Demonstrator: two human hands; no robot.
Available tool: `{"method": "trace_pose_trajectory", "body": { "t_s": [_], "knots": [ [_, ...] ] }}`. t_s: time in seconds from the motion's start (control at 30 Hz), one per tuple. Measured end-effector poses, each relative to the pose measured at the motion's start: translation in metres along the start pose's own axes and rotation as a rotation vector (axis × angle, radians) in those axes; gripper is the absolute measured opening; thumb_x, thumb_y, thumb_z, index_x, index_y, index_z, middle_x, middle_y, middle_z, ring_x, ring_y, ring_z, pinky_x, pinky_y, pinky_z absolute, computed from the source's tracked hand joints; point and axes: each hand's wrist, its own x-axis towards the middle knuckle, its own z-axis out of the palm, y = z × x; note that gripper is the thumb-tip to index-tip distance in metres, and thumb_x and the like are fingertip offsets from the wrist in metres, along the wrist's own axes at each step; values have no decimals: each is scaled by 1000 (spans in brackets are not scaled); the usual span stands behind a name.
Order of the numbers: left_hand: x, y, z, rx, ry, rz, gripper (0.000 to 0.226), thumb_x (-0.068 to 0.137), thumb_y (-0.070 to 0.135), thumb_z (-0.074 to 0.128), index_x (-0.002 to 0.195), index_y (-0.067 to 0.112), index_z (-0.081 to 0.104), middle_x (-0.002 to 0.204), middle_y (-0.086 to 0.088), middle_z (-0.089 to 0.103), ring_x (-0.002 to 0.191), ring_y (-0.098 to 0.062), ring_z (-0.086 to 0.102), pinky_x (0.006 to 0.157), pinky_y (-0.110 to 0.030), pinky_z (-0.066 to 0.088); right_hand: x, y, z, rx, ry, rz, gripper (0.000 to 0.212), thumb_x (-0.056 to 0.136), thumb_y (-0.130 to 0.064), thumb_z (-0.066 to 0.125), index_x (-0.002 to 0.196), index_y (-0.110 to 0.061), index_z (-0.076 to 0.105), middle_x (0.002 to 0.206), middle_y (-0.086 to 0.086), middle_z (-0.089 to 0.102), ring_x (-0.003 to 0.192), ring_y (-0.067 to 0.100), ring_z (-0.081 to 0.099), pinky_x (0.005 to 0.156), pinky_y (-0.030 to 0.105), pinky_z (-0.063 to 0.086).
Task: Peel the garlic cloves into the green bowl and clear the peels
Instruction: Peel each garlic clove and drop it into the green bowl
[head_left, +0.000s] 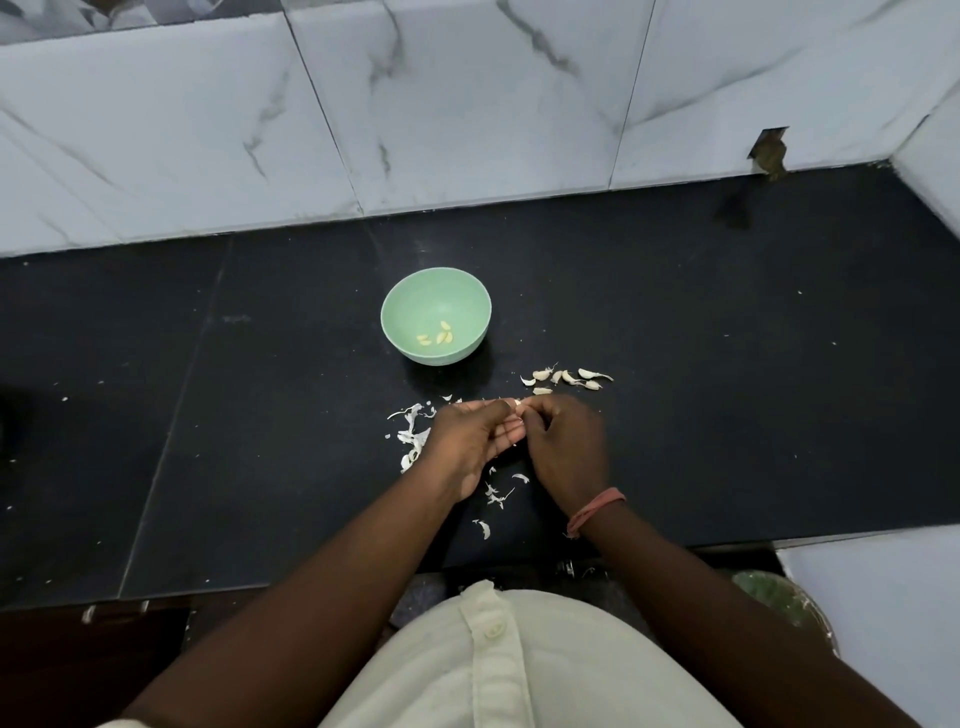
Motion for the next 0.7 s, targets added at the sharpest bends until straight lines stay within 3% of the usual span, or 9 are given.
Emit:
{"method": "trace_pose_trajectory", "body": {
  "t_s": [0.07, 0.2, 0.27, 0.4, 0.53, 0.7],
  "knots": [
    [-2, 1, -2, -29, -5, -19, 11, 93, -4, 62, 100, -10, 66, 90, -21, 72, 76, -21, 72, 77, -28, 62, 0, 2, 1, 41, -3, 33, 13, 88, -8, 66, 87, -15, 77, 85, -6, 74, 79, 5, 65, 76, 18, 47],
    [-6, 6, -4, -75, 52, -37, 8, 94, -7, 58, 92, -5, 66, 79, -16, 73, 70, -19, 72, 69, -27, 62, 0, 5, 6, 407, -116, 246, 11, 91, -4, 66, 93, -10, 75, 85, 1, 76, 83, 17, 73, 78, 33, 61],
    [-8, 5, -4, -73, 73, -30, 10, 94, -7, 57, 91, -4, 66, 73, -13, 73, 66, -16, 71, 63, -24, 60, -1, 4, 8, 498, -143, 253, 13, 90, -2, 69, 100, -6, 76, 89, 5, 77, 84, 17, 74, 76, 30, 61],
    [-9, 3, -8, 4, 65, -24, 10, 93, -3, 60, 90, 0, 68, 75, -11, 70, 62, -11, 66, 64, -20, 58, -1, 3, 7, 554, -138, 270, 15, 87, 3, 71, 98, -5, 78, 88, 7, 78, 80, 16, 74, 75, 28, 61],
    [-10, 9, -10, 83, 64, -8, 12, 93, -4, 58, 89, 0, 69, 71, -8, 67, 58, -10, 62, 58, -18, 54, 1, -2, 6, 608, -151, 330, 15, 86, 10, 70, 99, 3, 69, 85, 15, 73, 65, 17, 68, 63, 28, 59],
    [-10, 9, -16, 120, 92, -9, 10, 95, 0, 60, 99, -3, 69, 78, -10, 68, 67, -13, 63, 61, -19, 57, 0, -2, 6, 623, -171, 370, 9, 86, 8, 71, 93, 2, 71, 78, 11, 71, 62, 13, 65, 60, 26, 56]
  ]
}}
